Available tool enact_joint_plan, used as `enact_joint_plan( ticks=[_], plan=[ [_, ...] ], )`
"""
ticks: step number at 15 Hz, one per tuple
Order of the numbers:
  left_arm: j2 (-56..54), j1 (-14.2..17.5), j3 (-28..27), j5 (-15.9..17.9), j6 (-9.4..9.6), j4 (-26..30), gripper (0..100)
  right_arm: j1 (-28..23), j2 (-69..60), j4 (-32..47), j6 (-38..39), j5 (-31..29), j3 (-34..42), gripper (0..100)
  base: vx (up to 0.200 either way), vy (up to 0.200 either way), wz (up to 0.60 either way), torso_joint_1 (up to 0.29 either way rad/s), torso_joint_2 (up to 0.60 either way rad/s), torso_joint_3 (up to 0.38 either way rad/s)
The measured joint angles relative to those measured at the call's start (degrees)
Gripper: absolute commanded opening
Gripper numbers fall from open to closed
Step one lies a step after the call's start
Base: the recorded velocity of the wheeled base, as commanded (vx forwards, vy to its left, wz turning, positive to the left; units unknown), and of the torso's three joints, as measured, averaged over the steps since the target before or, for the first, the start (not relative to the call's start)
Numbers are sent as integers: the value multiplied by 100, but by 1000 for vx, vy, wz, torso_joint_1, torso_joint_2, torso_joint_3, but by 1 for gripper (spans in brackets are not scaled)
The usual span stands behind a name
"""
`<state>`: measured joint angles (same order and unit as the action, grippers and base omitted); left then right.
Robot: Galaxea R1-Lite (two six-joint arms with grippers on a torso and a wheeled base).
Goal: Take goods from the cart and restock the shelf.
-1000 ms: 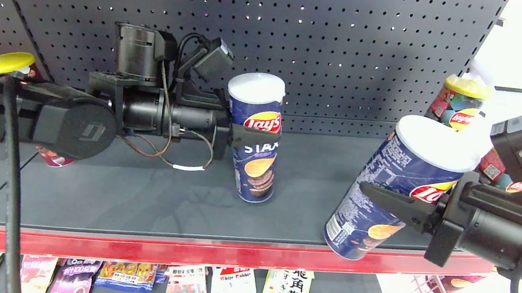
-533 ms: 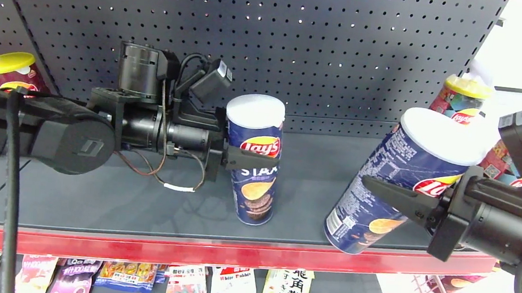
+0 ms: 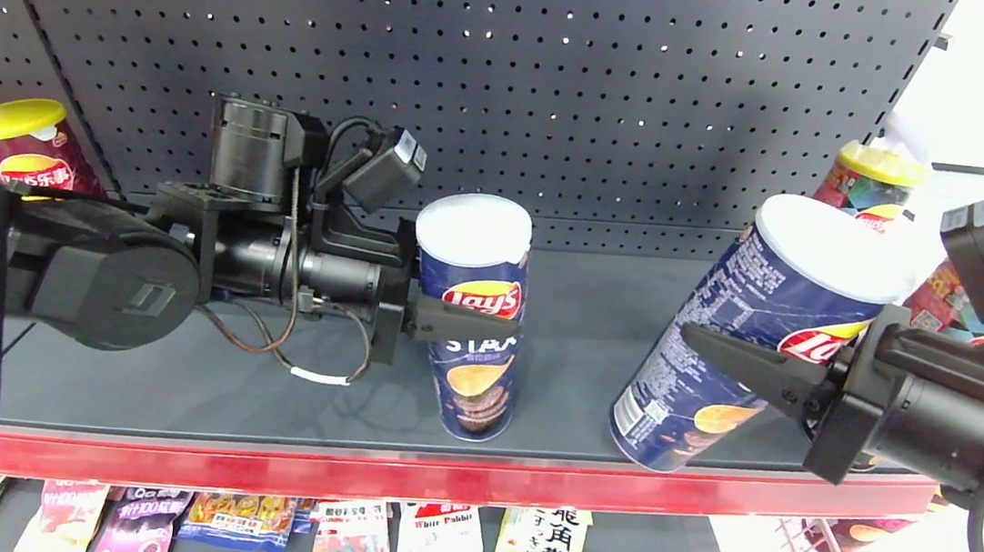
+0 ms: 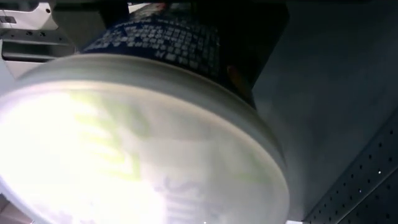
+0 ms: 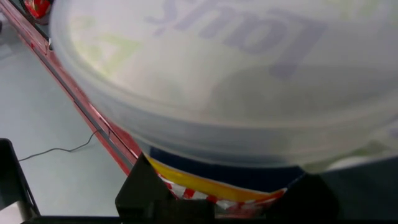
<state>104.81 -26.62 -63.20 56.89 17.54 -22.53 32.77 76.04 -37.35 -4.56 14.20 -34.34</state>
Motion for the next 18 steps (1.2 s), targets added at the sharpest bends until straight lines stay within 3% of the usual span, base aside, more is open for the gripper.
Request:
enact_joint_plan(
  ticks=[7, 8, 13, 18],
  plan=[
    [108, 48, -28, -68, 0, -11, 0, 0, 144, 2, 0, 0, -83, 0, 0, 0, 0, 0, 0, 0],
    [127, 52, -39, -68, 0, -40, 100, 0, 179, 2, 0, 0, -113, 0, 0, 0, 0, 0, 0, 0],
    [183, 72, -63, -111, -30, -82, 100, 0, 407, 2, -9, 2, -352, 0, 0, 0, 0, 0, 0, 0],
    [-82, 323, 367, -93, -39, -79, 100, -2, 890, 0, -9, -2, -866, 0, 0, 0, 0, 0, 0, 0]
  ],
)
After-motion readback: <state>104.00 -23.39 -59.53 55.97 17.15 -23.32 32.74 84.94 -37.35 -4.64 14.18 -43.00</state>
